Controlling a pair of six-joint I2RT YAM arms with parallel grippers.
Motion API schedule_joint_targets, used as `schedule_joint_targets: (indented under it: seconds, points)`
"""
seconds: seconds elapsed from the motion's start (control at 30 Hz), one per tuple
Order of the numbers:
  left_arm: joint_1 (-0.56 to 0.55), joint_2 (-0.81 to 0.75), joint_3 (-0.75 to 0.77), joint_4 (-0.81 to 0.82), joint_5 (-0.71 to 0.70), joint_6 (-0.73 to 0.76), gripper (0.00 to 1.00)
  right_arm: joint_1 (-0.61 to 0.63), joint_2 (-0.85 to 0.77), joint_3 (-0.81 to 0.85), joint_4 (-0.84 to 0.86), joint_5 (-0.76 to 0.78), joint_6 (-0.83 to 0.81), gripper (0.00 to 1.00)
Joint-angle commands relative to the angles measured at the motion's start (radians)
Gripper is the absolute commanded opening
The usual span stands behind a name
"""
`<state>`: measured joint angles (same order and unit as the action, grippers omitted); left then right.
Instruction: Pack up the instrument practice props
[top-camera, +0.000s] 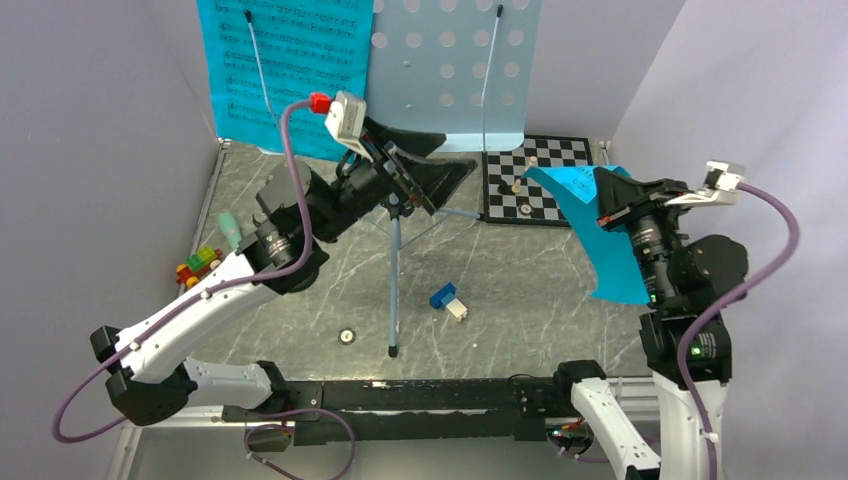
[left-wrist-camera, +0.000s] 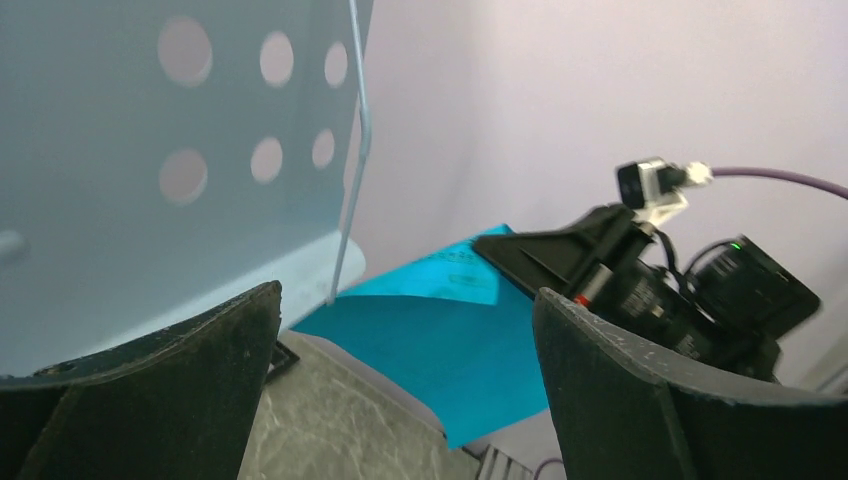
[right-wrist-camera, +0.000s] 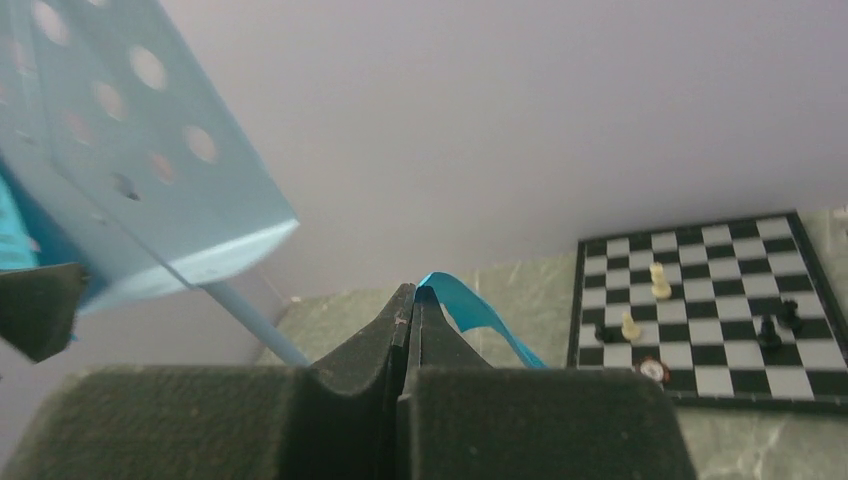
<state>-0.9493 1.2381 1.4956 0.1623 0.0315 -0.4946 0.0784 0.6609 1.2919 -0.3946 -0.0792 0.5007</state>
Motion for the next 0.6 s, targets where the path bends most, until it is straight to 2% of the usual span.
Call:
schedule_joint_targets:
  seconds: [0.0, 0.1, 0.43, 0.57]
  points:
    - [-0.031, -0.07, -0.102, 0.044, 0.016, -0.028, 0.99, 0.004, -0.014, -0.113, 0.016, 0.0, 0.019, 0.0]
    - [-0.041, -0.134, -0.195, 0.029, -0.011, -0.042, 0.99, 0.004, -0.037, -0.202, 0.025, 0.003, 0.031, 0.0]
    - [-0.086, -0.37, -0.623, 0.008, -0.059, -0.22, 0.99, 0.004, -0.092, -0.49, 0.067, -0.059, 0.117, 0.0]
    - [-0.126, -0.428, -0.774, 0.007, -0.086, -0.292, 0.99, 0.004, -0.102, -0.562, 0.048, 0.001, 0.1, 0.0]
